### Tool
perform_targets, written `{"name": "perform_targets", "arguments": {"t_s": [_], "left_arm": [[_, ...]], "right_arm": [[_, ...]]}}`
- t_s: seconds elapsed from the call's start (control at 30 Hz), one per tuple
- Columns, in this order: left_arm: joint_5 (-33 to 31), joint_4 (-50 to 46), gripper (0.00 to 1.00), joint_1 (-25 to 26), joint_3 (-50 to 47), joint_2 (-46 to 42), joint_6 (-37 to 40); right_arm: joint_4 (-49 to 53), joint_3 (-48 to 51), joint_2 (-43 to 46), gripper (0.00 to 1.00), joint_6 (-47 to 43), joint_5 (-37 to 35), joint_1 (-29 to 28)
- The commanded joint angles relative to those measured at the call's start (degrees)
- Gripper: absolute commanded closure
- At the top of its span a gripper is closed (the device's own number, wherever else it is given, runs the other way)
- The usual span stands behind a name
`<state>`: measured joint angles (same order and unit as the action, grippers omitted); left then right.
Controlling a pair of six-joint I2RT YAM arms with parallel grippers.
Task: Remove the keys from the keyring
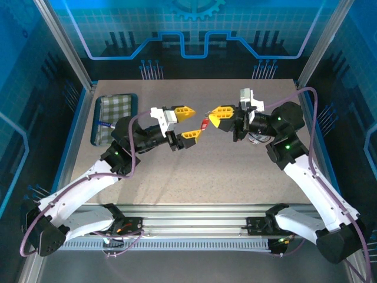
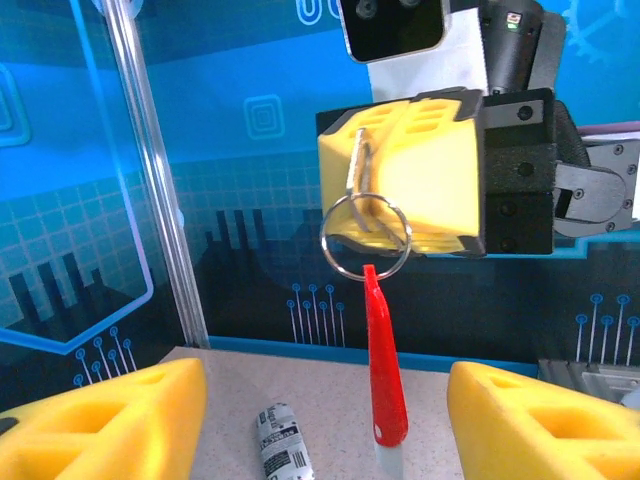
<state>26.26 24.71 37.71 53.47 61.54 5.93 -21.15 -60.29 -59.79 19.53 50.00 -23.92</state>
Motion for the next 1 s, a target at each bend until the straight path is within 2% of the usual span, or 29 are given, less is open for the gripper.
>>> {"name": "perform_targets", "arguments": {"t_s": [0.0, 0.37, 0.6, 0.8, 0.97], "left_arm": [[2.41, 1.58, 0.30, 0.55, 2.05, 0.47, -0.66], [2.11, 1.06, 0.31, 2.63, 6.87, 5.85, -0.13], [3.10, 0.78, 0.56, 2.80, 8.18, 7.36, -0.57], [3.89, -0.63, 0.95, 2.80, 8.31, 7.30, -0.22], [2.15, -3.72, 0.96, 2.78, 7.49, 5.52, 1.35]], "right_arm": [[-3.16, 0.70, -0.20, 1.00, 2.26, 0.28, 0.81], [-3.42, 1.97, -0.10, 1.00, 2.32, -0.43, 0.15], [-4.54, 2.85, 0.40, 1.00, 2.59, -0.52, 0.12], [-6.92, 4.47, 0.74, 1.00, 4.63, -1.63, 0.95], [-9.47, 5.77, 1.09, 1.00, 6.94, -2.95, 2.80]]}}
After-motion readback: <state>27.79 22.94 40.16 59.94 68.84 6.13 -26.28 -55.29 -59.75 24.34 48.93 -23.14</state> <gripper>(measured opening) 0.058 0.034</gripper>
